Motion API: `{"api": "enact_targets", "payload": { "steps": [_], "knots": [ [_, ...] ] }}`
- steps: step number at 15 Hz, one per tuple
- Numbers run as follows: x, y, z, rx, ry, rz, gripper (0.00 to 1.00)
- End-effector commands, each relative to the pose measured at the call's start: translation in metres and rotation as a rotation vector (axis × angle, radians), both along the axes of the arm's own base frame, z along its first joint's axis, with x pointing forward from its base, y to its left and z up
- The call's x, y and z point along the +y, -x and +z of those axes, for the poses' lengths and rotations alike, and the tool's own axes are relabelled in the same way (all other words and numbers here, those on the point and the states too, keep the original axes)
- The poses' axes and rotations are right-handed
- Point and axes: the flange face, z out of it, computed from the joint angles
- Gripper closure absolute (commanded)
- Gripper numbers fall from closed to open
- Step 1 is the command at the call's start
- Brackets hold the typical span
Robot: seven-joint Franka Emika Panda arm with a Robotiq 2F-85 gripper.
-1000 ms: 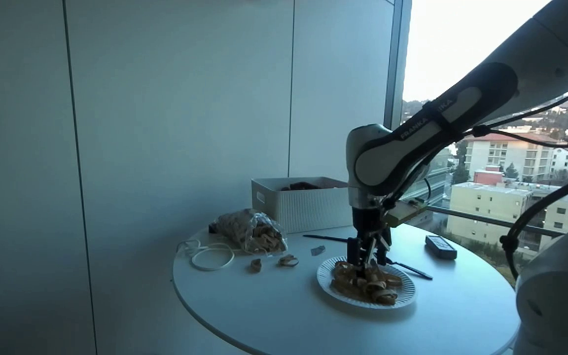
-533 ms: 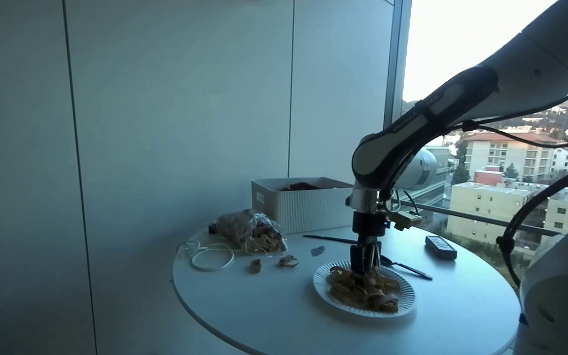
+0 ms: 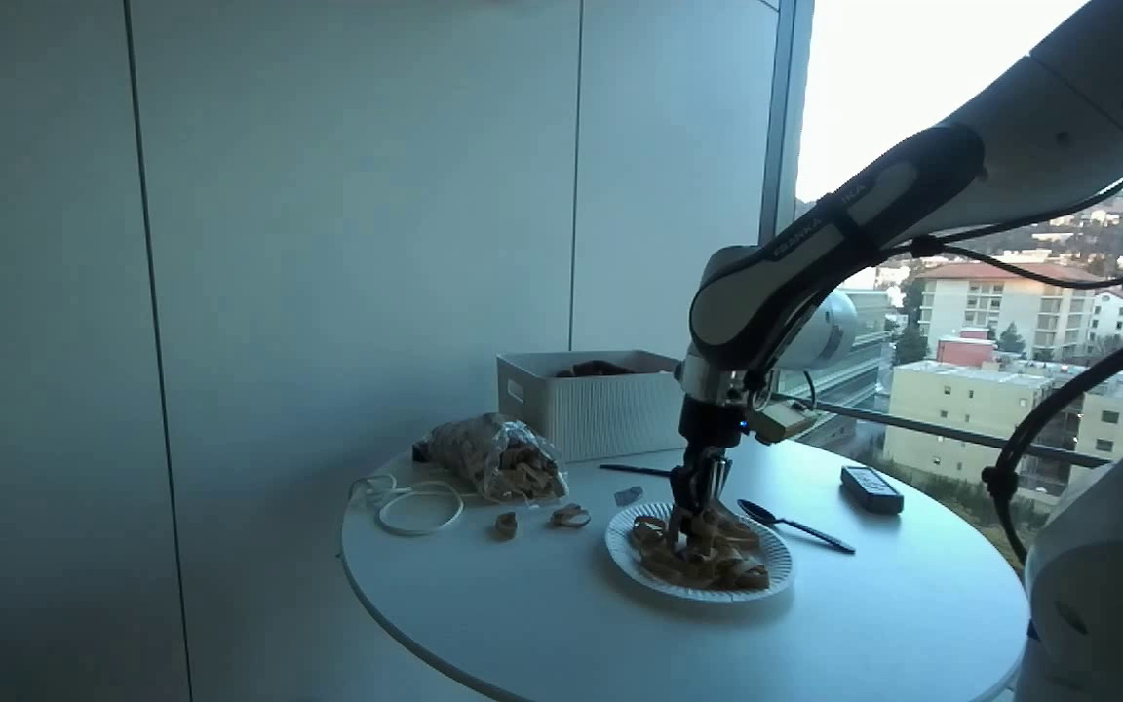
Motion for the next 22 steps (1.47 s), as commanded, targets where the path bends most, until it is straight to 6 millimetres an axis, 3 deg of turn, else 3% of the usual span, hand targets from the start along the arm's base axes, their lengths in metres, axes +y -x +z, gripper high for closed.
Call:
{"api": "enact_targets", "payload": {
  "steps": [1,4,7,12,17,20,22],
  "knots": [
    [0.004,-0.007,0.03,-0.132,0.074,-0.04,0.94],
    [0.009,-0.006,0.048,-0.176,0.098,-0.045,0.94],
    [0.026,-0.008,0.061,-0.218,0.089,0.104,0.94],
    [0.09,-0.011,0.042,-0.173,0.068,0.397,0.94],
    [0.152,-0.025,0.028,-0.315,0.181,0.585,0.94],
    [0.175,-0.036,0.02,-0.459,0.235,0.62,0.94],
    [0.176,-0.043,0.011,-0.547,0.25,0.583,0.94]
  ]
}}
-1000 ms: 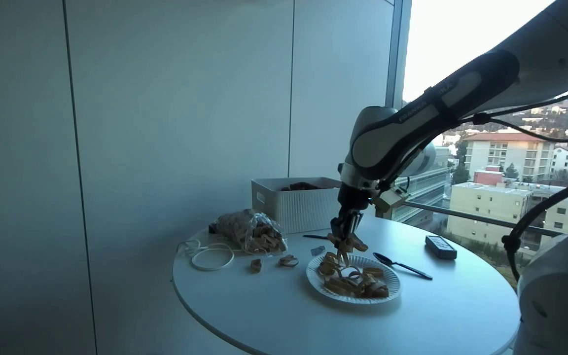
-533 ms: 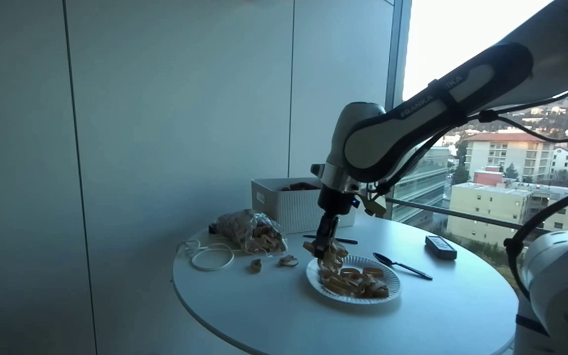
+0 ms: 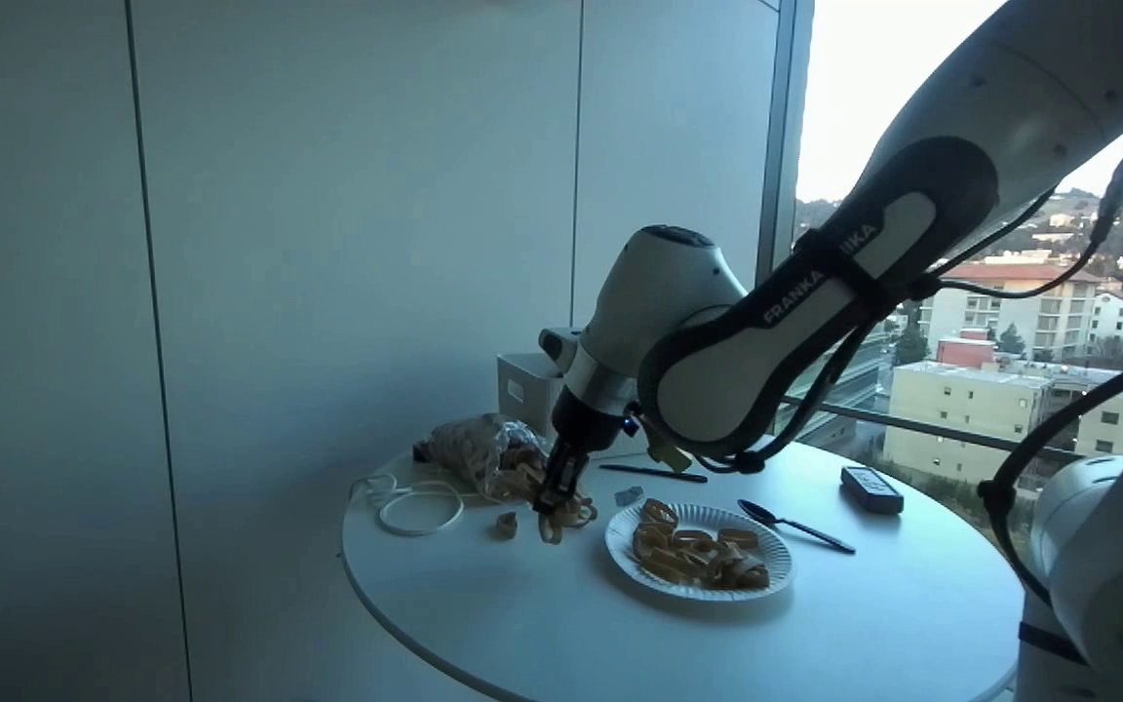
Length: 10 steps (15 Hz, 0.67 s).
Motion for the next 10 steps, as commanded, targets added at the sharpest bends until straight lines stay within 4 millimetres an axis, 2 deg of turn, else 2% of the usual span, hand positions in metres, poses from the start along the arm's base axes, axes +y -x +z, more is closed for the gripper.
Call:
{"api": "enact_targets", "payload": {
  "steps": [1,6,7,10],
  "knots": [
    [-0.001,-0.011,-0.012,-0.149,-0.025,-0.041,0.94],
    [-0.035,-0.011,0.006,-0.285,0.003,-0.2,0.94],
    [-0.037,-0.011,0.009,-0.313,0.014,-0.219,0.94],
    [-0.026,-0.009,-0.01,-0.291,0.082,-0.179,0.94]
  ]
}}
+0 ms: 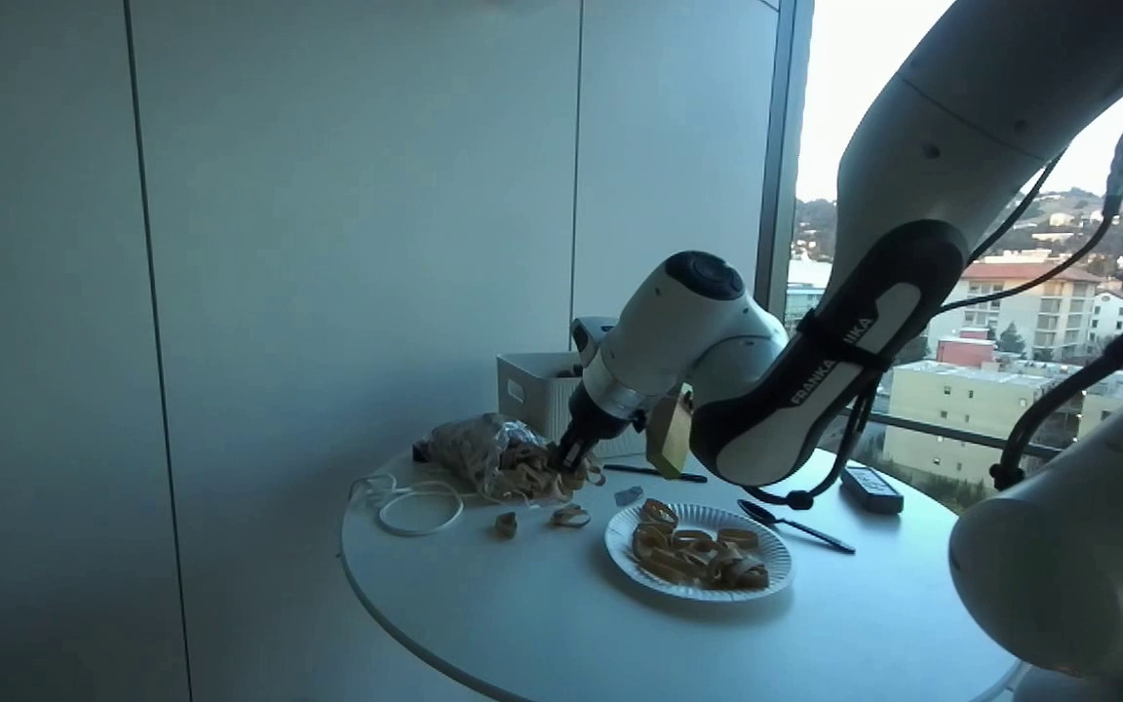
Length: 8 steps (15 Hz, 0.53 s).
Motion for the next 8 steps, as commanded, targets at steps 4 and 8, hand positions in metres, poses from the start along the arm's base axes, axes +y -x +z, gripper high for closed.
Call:
{"api": "enact_targets", "payload": {
  "steps": [4,8],
  "knots": [
    [0.034,0.006,-0.019,-0.04,0.068,-0.004,0.94],
    [0.041,-0.009,-0.024,-0.142,0.061,-0.067,0.94]
  ]
}}
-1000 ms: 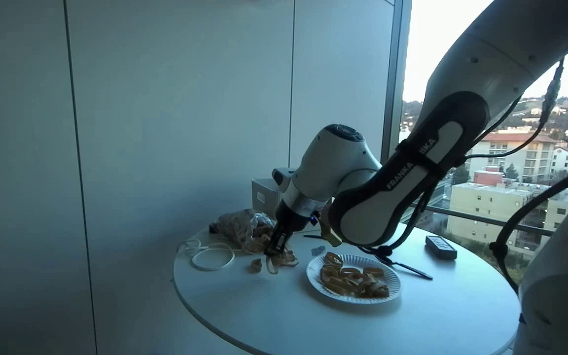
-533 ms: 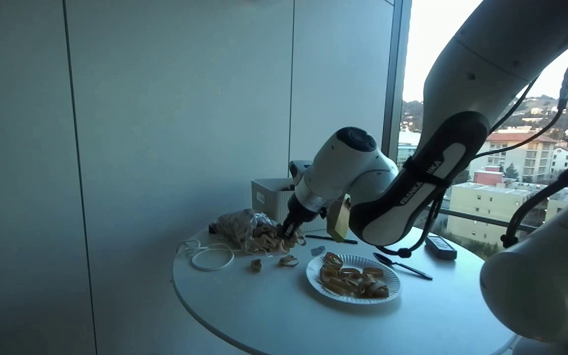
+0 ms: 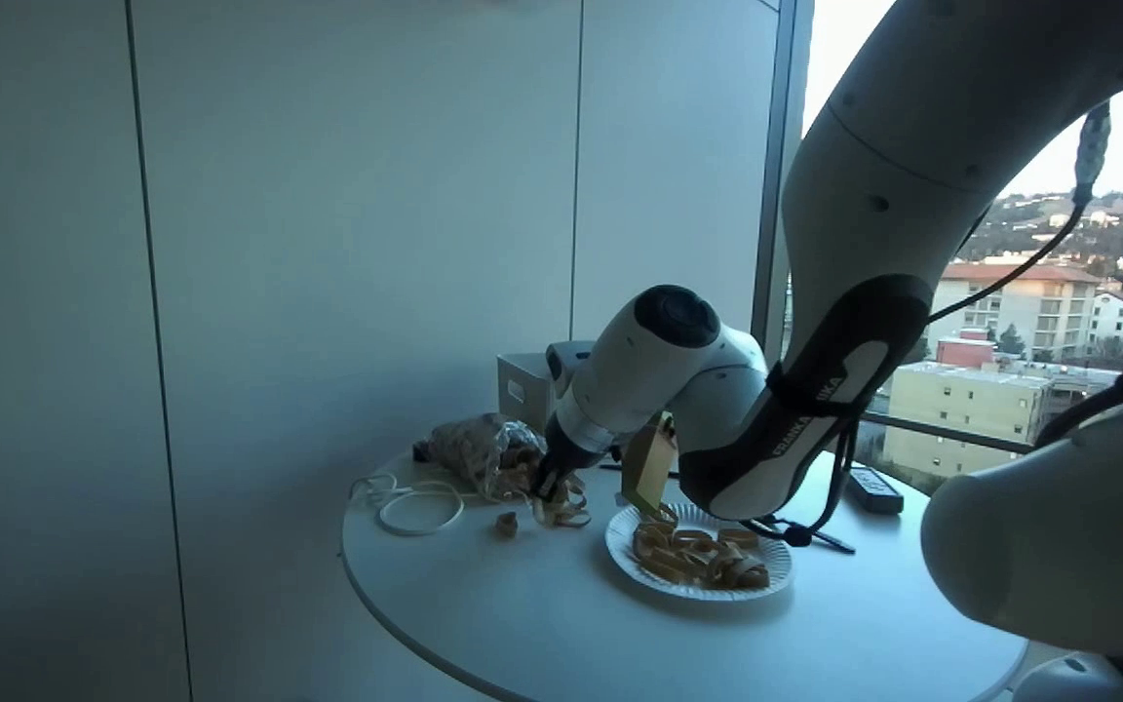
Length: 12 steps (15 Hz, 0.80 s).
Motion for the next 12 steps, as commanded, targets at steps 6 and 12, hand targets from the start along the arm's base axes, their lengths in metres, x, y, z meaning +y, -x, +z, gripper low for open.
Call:
{"api": "enact_targets", "payload": {
  "steps": [6,12],
  "knots": [
    [-0.003,-0.06,-0.02,-0.179,0.014,-0.207,0.94],
    [-0.013,-0.089,-0.036,-0.212,0.003,-0.36,0.54]
  ]
}}
